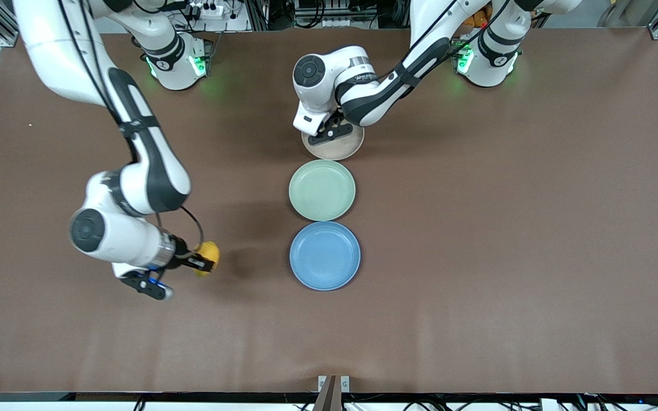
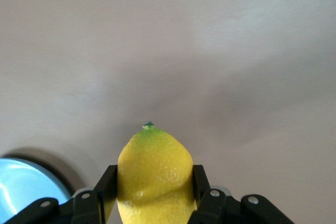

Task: Place lemon and lettuce in plates
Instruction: 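Carry the lettuce onto the cream plate while the right gripper lifts the lemon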

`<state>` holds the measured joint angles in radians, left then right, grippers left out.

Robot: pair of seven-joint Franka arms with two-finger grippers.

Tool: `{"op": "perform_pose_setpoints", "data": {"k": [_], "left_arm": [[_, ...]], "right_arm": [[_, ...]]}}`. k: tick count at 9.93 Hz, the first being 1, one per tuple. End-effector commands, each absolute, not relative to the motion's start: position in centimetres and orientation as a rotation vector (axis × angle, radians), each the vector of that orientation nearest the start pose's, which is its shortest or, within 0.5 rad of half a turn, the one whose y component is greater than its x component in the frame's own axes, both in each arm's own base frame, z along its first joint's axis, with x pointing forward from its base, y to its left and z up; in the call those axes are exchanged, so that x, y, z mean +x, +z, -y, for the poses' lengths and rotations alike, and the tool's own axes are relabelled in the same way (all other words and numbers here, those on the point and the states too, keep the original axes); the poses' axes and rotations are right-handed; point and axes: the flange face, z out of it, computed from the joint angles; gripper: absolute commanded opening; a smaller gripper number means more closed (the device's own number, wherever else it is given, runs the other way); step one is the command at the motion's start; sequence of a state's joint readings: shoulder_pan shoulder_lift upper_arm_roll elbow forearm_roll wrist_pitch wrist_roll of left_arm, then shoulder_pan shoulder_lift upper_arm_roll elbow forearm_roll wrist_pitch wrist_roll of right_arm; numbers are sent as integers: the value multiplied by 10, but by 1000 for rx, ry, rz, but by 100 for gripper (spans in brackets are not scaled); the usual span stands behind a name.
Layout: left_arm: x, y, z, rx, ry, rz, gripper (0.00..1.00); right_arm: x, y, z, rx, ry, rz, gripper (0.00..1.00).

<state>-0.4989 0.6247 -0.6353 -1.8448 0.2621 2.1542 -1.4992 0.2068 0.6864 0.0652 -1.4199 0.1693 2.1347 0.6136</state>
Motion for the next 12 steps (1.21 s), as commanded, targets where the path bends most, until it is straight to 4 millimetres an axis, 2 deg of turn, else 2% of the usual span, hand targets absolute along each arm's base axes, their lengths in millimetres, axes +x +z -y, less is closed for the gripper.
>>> {"op": "perform_pose_setpoints", "data": {"k": [1, 2, 3, 4, 5, 7, 8, 10, 12], "left_arm": [[307, 223, 539, -2972, 224, 384, 2], [314, 222, 535, -2970, 197, 380, 99], [324, 229, 535, -2982, 181, 399, 100], [327, 234, 535, -2988, 172, 410, 100], [337, 252, 532, -3007, 145, 441, 100], [343, 289, 530, -3042, 122, 469, 100], [353, 314, 520, -3053, 137, 459, 100], [384, 364, 487, -3093, 106, 272, 100], [400, 398, 464, -3080, 7, 226, 100]], "right_arm": [[725, 286, -238, -2762, -17, -834, 0], [727, 272, -261, -2689, -28, -875, 0], [727, 267, -279, -2651, -30, -902, 0], [730, 274, -293, -2608, -38, -954, 0], [728, 278, -310, -2576, -29, -969, 0], [723, 288, -331, -2517, -15, -987, 0], [719, 287, -345, -2477, -6, -1003, 0], [704, 270, -376, -2435, 45, -1028, 0], [692, 255, -394, -2446, 84, -1038, 0]]}}
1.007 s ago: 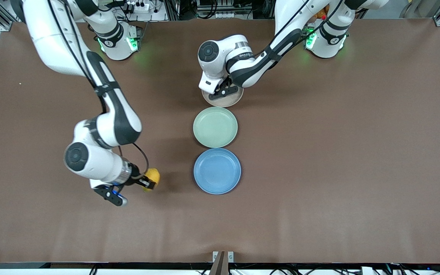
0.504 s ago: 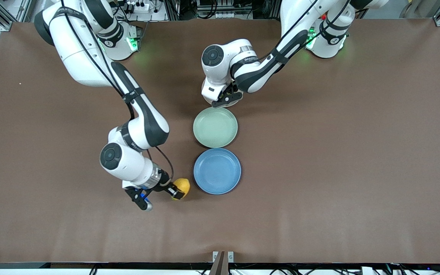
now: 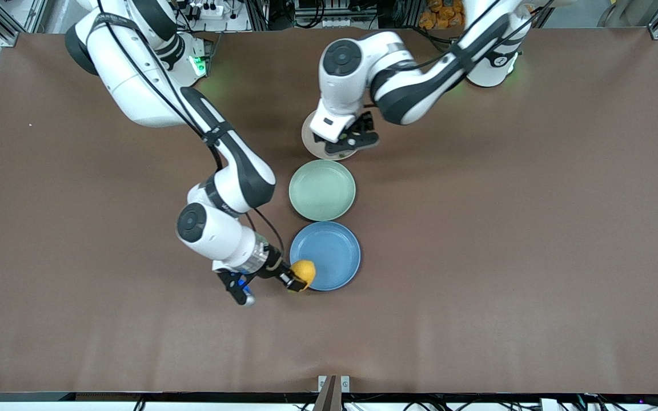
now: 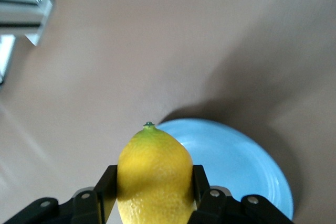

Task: Place lemon and lettuce in plates
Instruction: 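Lower the lemon onto the blue plate while the left gripper withdraws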

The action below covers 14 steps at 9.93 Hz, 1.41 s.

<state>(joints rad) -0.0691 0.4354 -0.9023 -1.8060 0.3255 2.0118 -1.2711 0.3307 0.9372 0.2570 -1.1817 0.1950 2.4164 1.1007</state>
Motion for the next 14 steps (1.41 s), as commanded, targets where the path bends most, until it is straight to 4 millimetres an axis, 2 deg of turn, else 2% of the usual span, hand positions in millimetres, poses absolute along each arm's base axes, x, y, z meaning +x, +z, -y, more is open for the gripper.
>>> {"op": "perform_pose_setpoints", "data": {"k": [1, 3, 4, 5, 7, 8, 9, 10, 12, 13, 14], "left_arm": [[412, 417, 449, -3066, -40, 171, 100], [452, 456, 402, -2999, -23, 18, 100], [477, 473, 372, -2986, 1, -1, 100], [498, 491, 344, -2993, -11, -5, 100], [530, 513, 289, -2975, -64, 27, 100], [543, 517, 263, -2964, -63, -34, 100], [555, 525, 228, -2949, -72, -62, 100], [562, 534, 203, -2954, -70, -93, 100], [574, 548, 152, -3053, -42, 62, 100], [578, 556, 144, -3068, -60, 31, 100], [579, 560, 133, -3064, -70, 33, 100]], "right_arm": [[688, 249, -400, -2441, 108, -1066, 0], [680, 246, -410, -2441, 138, -1090, 0], [678, 242, -411, -2446, 142, -1088, 25], [672, 235, -416, -2463, 146, -1079, 99], [673, 238, -415, -2471, 136, -1063, 100], [677, 247, -408, -2465, 128, -1067, 100], [678, 252, -405, -2489, 121, -1036, 100], [682, 256, -393, -2541, 124, -978, 100], [702, 272, -339, -2608, 160, -921, 100], [713, 279, -307, -2621, 164, -913, 100], [722, 282, -284, -2649, 128, -874, 100]]}}
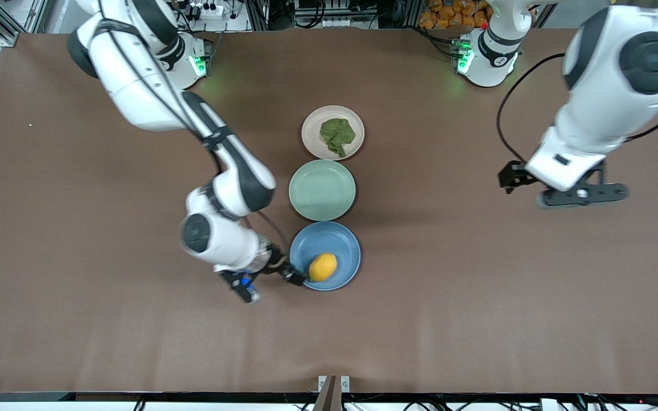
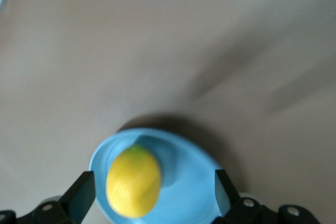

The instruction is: Place lemon and lettuce in plates

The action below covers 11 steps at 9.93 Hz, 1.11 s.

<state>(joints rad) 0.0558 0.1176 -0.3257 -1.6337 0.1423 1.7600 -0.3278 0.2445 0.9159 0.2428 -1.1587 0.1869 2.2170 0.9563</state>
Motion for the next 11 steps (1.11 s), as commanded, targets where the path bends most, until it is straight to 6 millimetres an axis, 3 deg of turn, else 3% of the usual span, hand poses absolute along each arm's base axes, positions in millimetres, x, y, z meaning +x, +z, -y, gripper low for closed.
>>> {"op": "perform_pose_setpoints", "data": {"k": [1, 2, 4, 7, 9, 11], "left_arm": [[578, 565, 130, -3063, -81, 40, 100], [582, 568, 112, -3061, -89, 74, 100], [576, 590, 88, -3102, -125, 8, 100], [574, 609, 67, -3174, -130, 93, 100], [574, 618, 61, -3170, -133, 107, 100], [575, 617, 61, -3170, -131, 112, 100]], "right_arm": [[730, 286, -250, -2717, 61, -837, 100], [733, 296, -209, -2792, 62, -767, 100], [731, 337, -124, -2882, 181, -596, 100], [706, 399, -37, -2951, 275, -469, 100], [674, 452, 13, -3038, 197, -348, 100], [649, 507, 23, -3088, 108, -265, 100]]}}
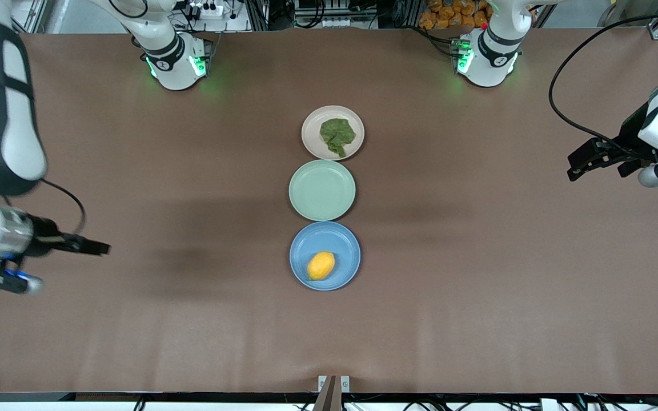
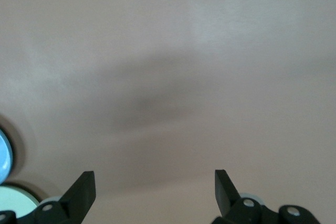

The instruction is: Place lemon and lettuce in plates

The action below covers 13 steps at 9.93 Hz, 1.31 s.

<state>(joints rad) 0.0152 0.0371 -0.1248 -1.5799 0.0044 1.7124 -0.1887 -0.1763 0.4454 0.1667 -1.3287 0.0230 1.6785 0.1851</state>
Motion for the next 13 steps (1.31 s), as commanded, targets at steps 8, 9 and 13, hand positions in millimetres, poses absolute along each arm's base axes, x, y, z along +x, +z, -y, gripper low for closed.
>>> {"op": "perform_pose_setpoints", "data": {"k": [8, 9, 13], "left_arm": [[575, 615, 58, -3166, -127, 114, 100], [575, 615, 58, -3166, -127, 114, 100], [575, 615, 58, -3165, -127, 111, 100]], "right_arm": [[579, 611, -9, -3182, 27, -148, 100], [582, 601, -11, -3182, 24, -145, 100], [583, 595, -11, -3181, 15, -151, 100]]}}
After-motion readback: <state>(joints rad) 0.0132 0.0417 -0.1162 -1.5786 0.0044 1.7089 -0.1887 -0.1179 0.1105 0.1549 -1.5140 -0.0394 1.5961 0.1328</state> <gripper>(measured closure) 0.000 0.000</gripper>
